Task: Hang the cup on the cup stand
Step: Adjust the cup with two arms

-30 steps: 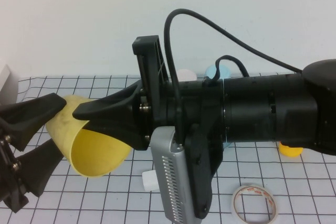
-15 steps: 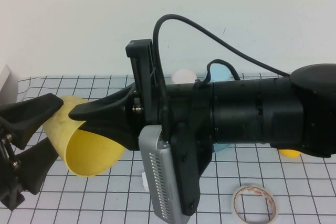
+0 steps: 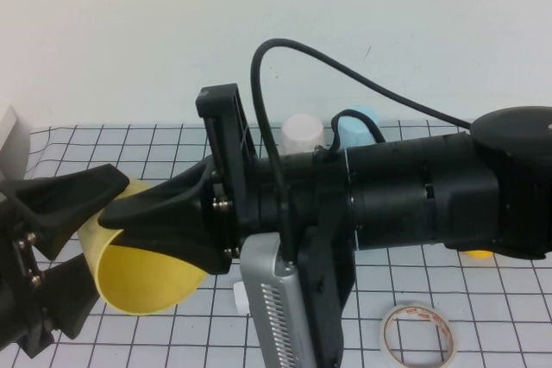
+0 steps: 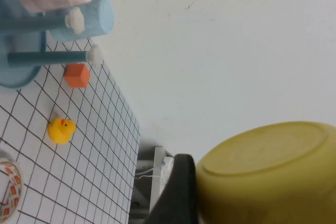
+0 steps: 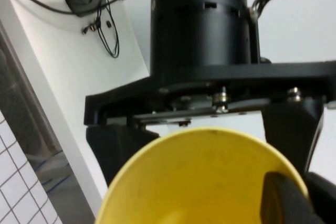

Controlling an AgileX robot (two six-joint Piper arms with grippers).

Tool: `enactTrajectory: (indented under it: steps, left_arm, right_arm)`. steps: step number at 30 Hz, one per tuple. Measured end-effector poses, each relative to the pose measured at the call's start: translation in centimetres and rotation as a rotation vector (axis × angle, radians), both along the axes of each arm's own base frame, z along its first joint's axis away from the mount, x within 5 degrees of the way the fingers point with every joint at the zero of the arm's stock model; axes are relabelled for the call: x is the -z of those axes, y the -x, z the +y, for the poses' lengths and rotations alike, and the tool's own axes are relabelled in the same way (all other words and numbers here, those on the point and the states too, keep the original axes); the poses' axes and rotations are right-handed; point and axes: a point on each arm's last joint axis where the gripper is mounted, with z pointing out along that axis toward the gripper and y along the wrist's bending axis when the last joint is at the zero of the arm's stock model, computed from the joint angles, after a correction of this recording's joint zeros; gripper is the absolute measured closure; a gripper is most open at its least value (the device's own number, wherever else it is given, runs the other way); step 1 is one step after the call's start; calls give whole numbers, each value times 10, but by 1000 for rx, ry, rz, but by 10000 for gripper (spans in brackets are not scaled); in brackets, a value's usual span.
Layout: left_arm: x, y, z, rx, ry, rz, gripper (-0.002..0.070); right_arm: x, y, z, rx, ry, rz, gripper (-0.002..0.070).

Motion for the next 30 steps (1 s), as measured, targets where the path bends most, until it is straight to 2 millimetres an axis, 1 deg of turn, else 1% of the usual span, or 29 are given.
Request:
enactTrajectory:
  steps: [7, 10, 17, 21, 24, 30]
  left_arm:
    - [0, 1, -1, 14, 7, 1, 36]
    - [-1, 1, -1, 11, 9, 0, 55]
    - [-1, -1, 1, -19, -15, -22, 57]
    - [-1, -2, 2, -30, -37, -43, 57]
    - [0, -3, 3, -44, -50, -48, 57]
    - [0, -5, 5, -71, -61, -48, 57]
  right_arm:
    - [-1, 4, 0, -44, -9, -2, 645]
    - [-1, 4, 0, -40, -7, -4, 645]
    - [1, 2, 2, 2, 10, -8, 642]
    - [2, 0, 2, 40, 20, 38, 640]
    - [3, -1, 3, 73, 26, 98, 621]
    - [4, -3, 4, 124, 35, 162, 620]
